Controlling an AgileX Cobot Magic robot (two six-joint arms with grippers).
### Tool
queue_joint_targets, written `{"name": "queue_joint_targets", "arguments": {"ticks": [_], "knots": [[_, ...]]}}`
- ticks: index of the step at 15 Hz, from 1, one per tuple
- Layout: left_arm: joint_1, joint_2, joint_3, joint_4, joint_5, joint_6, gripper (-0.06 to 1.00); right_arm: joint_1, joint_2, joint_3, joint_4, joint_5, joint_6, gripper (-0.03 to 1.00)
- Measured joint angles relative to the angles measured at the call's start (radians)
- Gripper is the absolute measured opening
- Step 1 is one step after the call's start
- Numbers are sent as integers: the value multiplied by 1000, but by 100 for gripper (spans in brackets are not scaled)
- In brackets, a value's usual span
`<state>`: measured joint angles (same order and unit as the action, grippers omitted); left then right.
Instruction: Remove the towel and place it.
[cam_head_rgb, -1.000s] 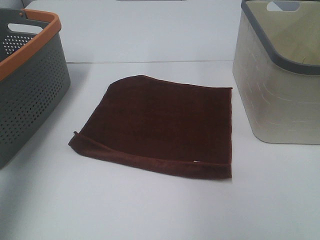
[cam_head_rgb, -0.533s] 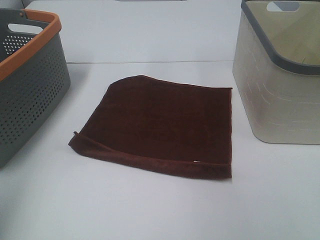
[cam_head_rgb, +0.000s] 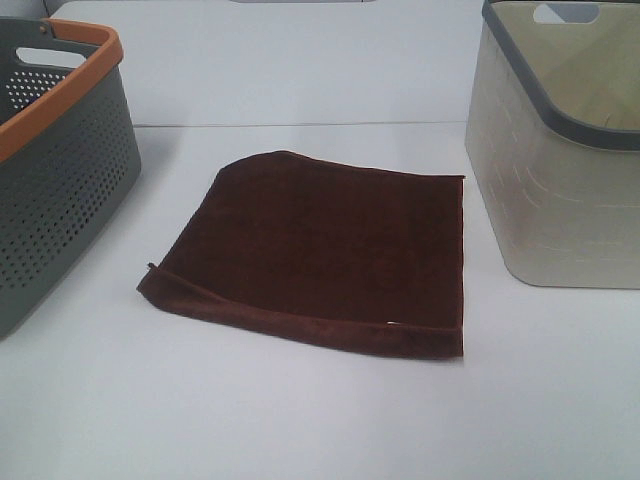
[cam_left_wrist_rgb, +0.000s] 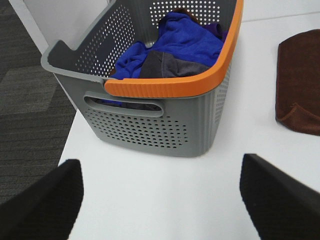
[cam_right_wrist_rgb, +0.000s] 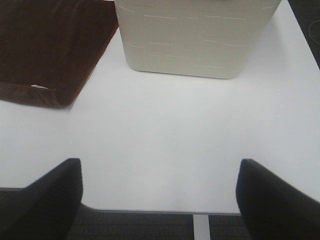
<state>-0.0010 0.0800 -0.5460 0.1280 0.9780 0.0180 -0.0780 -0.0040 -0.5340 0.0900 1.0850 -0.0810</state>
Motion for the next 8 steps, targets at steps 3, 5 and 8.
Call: {"name": "queue_joint_targets", "arguments": {"ticks": [3,5,8], "knots": [[0,-83,30,-45,54,0,81,0,0,0,-5,0,3,71],[0,-84,39,-110,64,40,81,0,0,11,-8,-3,3,70],[0,-85,39,-193,64,123,81,0,0,30,-8,-21,3,70]]}}
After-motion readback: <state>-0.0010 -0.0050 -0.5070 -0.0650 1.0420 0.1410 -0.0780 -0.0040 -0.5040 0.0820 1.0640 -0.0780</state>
